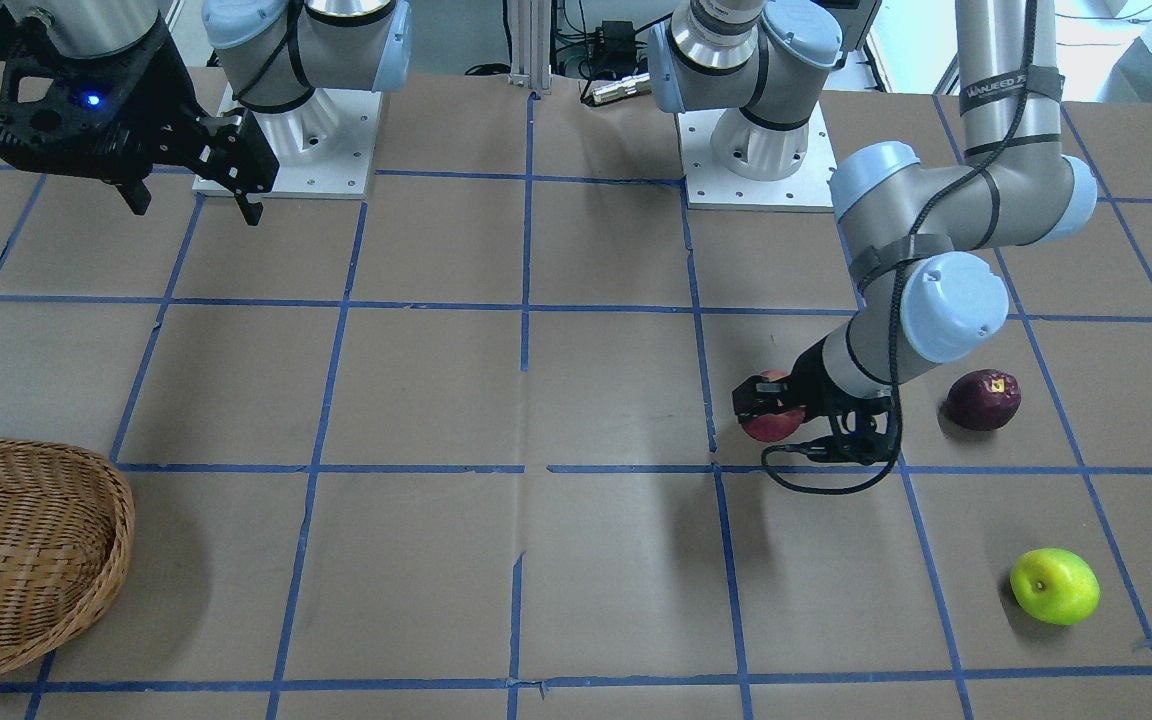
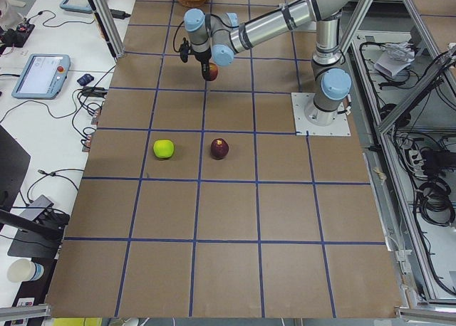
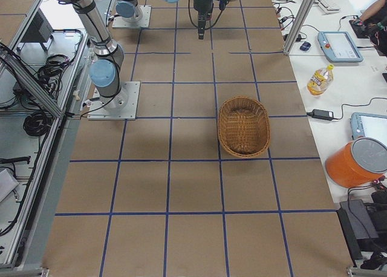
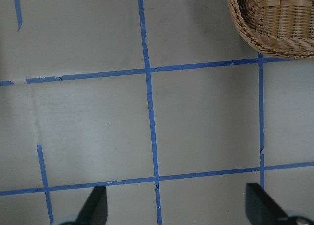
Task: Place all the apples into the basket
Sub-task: 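Carry the red apple with the left gripper to table center, release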
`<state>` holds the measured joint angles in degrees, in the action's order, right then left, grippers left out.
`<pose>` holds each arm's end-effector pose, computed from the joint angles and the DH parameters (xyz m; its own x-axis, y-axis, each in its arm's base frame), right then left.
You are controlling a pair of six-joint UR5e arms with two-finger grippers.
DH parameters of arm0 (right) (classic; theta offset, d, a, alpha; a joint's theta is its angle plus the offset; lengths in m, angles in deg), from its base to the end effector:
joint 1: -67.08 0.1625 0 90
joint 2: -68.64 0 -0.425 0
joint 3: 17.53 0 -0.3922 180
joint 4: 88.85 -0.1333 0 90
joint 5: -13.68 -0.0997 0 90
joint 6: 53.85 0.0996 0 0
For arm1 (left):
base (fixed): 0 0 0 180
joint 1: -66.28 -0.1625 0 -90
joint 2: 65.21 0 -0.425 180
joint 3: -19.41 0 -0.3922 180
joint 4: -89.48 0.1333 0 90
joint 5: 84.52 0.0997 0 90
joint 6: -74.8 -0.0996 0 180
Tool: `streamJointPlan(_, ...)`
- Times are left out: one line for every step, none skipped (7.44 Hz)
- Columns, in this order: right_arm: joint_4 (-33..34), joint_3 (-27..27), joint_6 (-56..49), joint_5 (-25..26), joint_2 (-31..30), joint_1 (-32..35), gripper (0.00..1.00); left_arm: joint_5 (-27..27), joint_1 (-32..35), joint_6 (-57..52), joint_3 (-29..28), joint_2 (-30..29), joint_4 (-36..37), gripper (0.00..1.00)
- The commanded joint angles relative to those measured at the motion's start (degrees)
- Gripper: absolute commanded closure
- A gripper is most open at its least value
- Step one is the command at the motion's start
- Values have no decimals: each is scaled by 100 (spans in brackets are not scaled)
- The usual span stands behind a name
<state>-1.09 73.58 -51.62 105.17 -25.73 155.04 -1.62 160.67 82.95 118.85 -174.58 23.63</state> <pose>0.1142 -0.4650 0.5108 -0.9969 0.0749 0.0253 0.0744 0.9970 -0.0188 -0.1893 -0.5631 0.2678 -0.9910 -0.0756 0.1104 -0.0649 0.9931 0.0979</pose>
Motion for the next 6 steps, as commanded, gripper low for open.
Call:
streamJointPlan(57, -5, -12, 0, 24, 2, 0, -133, 676, 739, -670, -652, 517, 53)
streamJointPlan(83, -14, -3, 0, 15, 2, 0, -125, 939, 1045, -811, -882, 643, 53)
streamJointPlan(110, -5, -3, 0, 24, 2, 0, -90, 1185, 1248, -969, -1076, 671, 53)
streamJointPlan(119, 4, 5, -52, 76, 2, 0, -99, 1231, 1311, -1145, -1269, 671, 53)
streamJointPlan(206, -5, 6, -26, 94, 2, 0, -81, 1293, 1312, -1208, -1410, 680, 53)
streamJointPlan(294, 4, 6, 0, 94, 2, 0, -64, 1345, 1321, -1208, -1490, 680, 48)
